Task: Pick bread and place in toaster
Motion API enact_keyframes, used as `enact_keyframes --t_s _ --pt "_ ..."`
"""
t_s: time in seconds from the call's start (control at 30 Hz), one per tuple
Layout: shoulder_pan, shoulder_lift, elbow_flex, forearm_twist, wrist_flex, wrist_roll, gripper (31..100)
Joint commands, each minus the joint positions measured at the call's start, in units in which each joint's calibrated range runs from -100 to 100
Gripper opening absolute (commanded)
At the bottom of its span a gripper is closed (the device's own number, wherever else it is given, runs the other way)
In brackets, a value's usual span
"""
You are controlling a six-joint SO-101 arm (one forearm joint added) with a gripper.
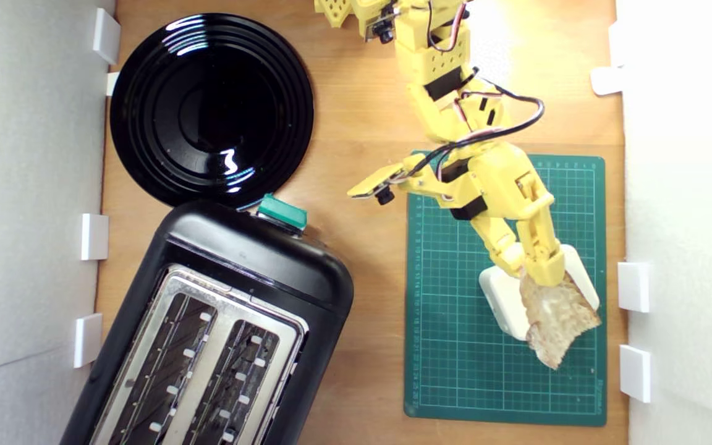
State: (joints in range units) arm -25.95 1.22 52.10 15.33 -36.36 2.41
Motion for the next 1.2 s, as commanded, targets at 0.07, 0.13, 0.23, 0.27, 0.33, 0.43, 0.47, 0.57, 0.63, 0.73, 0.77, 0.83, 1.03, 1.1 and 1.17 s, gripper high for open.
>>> enact_keyframes --t_s 0.07,0.13,0.23,0.27,0.33,0.43,0.47,0.57,0.63,0.73,0.77,0.83,1.03,1.1,1.17 --pt "1.1 -18.1 -1.9 0.5 10.0 0.3 60.2" --pt "2.3 -22.3 -2.0 0.6 13.5 0.3 60.2" --pt "4.1 -29.5 -2.0 0.6 17.8 1.9 60.2" --pt "4.6 -31.8 -2.1 -0.2 19.2 3.0 60.2" --pt "5.5 -35.4 -2.2 -0.4 20.5 4.9 60.2" --pt "7.7 -40.0 -2.1 -0.4 21.5 7.5 60.2" --pt "8.2 -41.1 -2.3 -0.5 21.5 8.2 60.2" --pt "10.5 -44.1 -2.5 -0.5 21.5 10.8 60.2" --pt "11.9 -46.3 -2.5 -3.9 21.5 14.2 60.2" --pt "12.3 -48.2 -3.9 -10.5 23.9 20.6 60.2" --pt "12.4 -48.5 -5.4 -12.6 25.9 22.5 60.2" --pt "12.7 -48.9 -10.3 -16.5 31.3 25.9 60.2" --pt "17.6 -47.1 -25.3 -16.8 46.9 29.7 60.2" --pt "18.9 -46.3 -31.5 -16.7 53.7 31.8 60.2" --pt "20.2 -45.7 -36.2 -16.7 58.4 32.9 60.2"
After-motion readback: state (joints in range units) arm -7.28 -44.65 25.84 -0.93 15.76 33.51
